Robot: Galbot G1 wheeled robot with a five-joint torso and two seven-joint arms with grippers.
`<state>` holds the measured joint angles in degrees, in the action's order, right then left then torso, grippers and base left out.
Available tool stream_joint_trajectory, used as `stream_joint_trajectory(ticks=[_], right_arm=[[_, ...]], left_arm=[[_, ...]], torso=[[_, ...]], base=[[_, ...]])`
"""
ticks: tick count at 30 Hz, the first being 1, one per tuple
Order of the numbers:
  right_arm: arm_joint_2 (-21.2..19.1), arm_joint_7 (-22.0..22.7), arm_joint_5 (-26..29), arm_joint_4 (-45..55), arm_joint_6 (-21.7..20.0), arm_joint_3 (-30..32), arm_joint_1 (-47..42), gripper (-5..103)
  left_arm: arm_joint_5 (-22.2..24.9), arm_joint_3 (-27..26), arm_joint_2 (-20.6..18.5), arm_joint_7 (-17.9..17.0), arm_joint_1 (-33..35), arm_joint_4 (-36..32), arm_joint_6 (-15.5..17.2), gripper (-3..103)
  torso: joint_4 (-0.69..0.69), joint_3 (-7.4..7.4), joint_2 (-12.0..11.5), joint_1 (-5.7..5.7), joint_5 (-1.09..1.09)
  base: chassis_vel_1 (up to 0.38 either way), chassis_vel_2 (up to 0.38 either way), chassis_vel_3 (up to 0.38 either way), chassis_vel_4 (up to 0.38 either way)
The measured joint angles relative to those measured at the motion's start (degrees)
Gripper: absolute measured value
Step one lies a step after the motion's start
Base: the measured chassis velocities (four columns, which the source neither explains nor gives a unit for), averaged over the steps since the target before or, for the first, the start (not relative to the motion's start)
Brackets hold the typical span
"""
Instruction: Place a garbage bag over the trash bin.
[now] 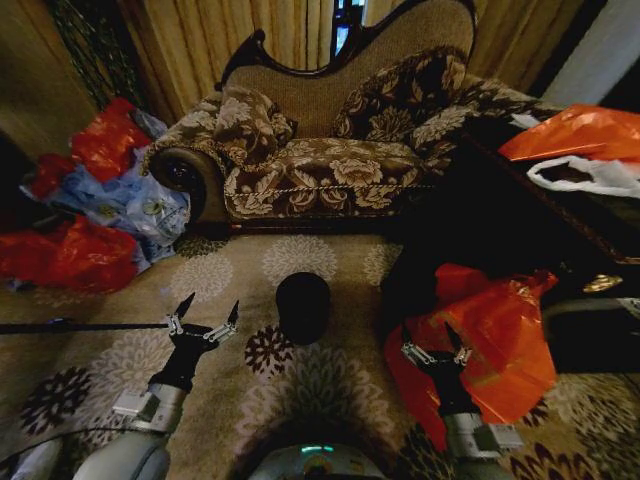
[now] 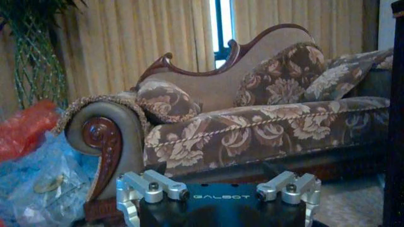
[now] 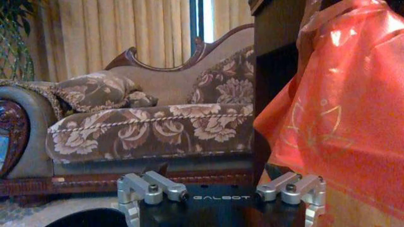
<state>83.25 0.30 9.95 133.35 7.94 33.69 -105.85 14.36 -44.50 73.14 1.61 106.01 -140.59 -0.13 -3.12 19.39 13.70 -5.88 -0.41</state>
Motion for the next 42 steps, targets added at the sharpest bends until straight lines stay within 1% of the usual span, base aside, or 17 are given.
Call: stream_joint_trajectory(ticks=[15, 20, 31, 35, 37, 38, 39, 40, 42], right_arm=[[-0.8, 2.8, 0.8, 0.2, -0.4, 0.4, 0.3, 100], [-1.0, 2.6, 0.9, 0.2, 0.4, 0.7, 0.4, 100], [-0.5, 2.6, 0.7, 0.2, 0.6, 0.7, 0.2, 100], [-0.4, 2.8, -1.2, 0.1, 0.4, 1.0, 0.2, 100], [-0.4, 2.8, -1.3, -0.1, 0.4, 1.0, 0.2, 100], [-0.7, 2.7, -0.6, -0.1, 0.6, 0.9, 0.2, 100], [-1.2, 2.6, 0.2, -0.2, 0.9, 0.6, 0.2, 100], [-1.2, 2.6, 0.2, -0.2, 0.9, 0.6, 0.2, 100], [-1.9, 2.5, 0.8, -1.1, 1.5, 0.4, 0.7, 100]], left_arm=[[0.6, 0.1, 0.4, -0.4, -0.6, 0.0, 0.7, 100], [0.6, 0.0, 0.5, -0.5, -0.7, 0.2, 0.4, 100], [1.1, 0.2, 0.4, -0.5, -0.8, 0.0, 0.4, 100], [1.5, 0.2, 0.4, -0.5, -0.8, -0.1, 0.5, 100], [3.1, 0.3, -0.1, -0.6, -1.0, -0.2, 1.0, 100], [4.5, 0.4, -0.8, -0.9, -1.2, -0.4, 1.6, 100], [6.8, 0.6, -1.8, -1.5, -1.6, -0.8, 2.7, 100], [6.8, 0.6, -1.8, -1.5, -1.6, -0.8, 2.7, 100], [12.1, 1.1, -4.5, -2.8, -2.6, -1.4, 4.9, 100]], torso=[[0.0, 0.0, 0.0, 0.0, 0.0], [0.0, 0.0, 0.0, 0.0, 0.0], [0.0, 0.0, 0.0, 0.0, 0.0], [0.0, 0.0, 0.0, 0.0, 0.0], [0.0, 0.0, 0.0, 0.0, 0.0], [0.0, 0.0, 0.0, 0.0, 0.0], [0.0, 0.0, 0.0, 0.0, -0.01], [0.0, 0.0, 0.0, 0.0, -0.01], [0.0, 0.0, 0.0, 0.0, 0.0]], base=[[0.0, 0.0, 0.0, 0.0], [0.0, 0.0, 0.0, 0.0], [0.0, 0.0, 0.0, 0.0], [0.0, 0.0, 0.0, 0.0], [0.0, 0.0, 0.0, 0.0], [0.0, 0.0, 0.0, 0.0], [0.0, 0.0, 0.0, 0.0], [0.0, 0.0, 0.0, 0.0], [0.0, 0.0, 0.0, 0.0]])
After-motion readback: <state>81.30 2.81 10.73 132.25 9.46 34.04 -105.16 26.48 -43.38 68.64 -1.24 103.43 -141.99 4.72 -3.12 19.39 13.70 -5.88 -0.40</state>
